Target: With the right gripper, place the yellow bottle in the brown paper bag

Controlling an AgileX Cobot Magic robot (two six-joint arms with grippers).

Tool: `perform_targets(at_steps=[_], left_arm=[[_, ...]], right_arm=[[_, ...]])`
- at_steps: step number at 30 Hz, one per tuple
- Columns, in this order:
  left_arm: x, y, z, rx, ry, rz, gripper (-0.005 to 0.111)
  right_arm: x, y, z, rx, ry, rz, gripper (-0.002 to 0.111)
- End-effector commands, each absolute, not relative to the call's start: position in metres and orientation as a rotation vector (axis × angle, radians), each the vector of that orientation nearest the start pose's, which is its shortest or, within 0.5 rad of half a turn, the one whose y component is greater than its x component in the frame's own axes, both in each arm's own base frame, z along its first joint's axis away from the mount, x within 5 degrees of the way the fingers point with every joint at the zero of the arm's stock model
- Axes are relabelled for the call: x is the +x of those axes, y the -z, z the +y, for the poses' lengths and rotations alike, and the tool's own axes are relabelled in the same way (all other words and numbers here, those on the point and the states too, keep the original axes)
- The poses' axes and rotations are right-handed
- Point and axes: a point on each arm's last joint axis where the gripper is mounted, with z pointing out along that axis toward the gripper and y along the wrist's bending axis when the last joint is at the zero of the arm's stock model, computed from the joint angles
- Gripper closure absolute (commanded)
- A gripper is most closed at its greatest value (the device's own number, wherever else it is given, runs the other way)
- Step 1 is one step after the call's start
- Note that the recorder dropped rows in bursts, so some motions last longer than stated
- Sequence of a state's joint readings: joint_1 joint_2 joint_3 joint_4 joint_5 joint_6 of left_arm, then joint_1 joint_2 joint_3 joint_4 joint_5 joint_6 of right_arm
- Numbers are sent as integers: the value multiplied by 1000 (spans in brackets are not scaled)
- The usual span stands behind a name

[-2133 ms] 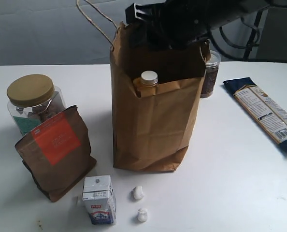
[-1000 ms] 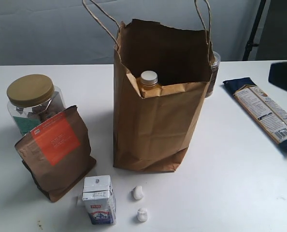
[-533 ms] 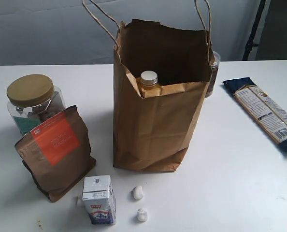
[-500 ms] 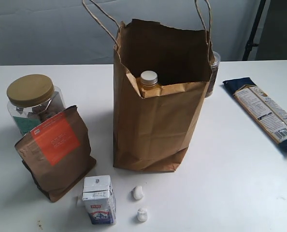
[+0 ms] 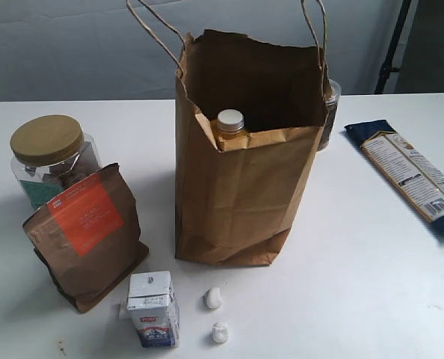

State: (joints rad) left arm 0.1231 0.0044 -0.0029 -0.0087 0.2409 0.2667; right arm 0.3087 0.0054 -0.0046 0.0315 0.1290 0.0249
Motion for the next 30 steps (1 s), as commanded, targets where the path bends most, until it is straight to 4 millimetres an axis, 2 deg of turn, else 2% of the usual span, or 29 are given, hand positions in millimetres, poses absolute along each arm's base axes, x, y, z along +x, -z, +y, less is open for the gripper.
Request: perform_targets(at_steps=[1, 30], left_arm=[[55, -192, 6, 121, -274, 1722, 107], [55, -192, 6, 121, -274, 1722, 107]], right_arm=[[54, -201, 17, -225, -249, 1608, 108], [54, -201, 17, -216, -259, 1610, 108]])
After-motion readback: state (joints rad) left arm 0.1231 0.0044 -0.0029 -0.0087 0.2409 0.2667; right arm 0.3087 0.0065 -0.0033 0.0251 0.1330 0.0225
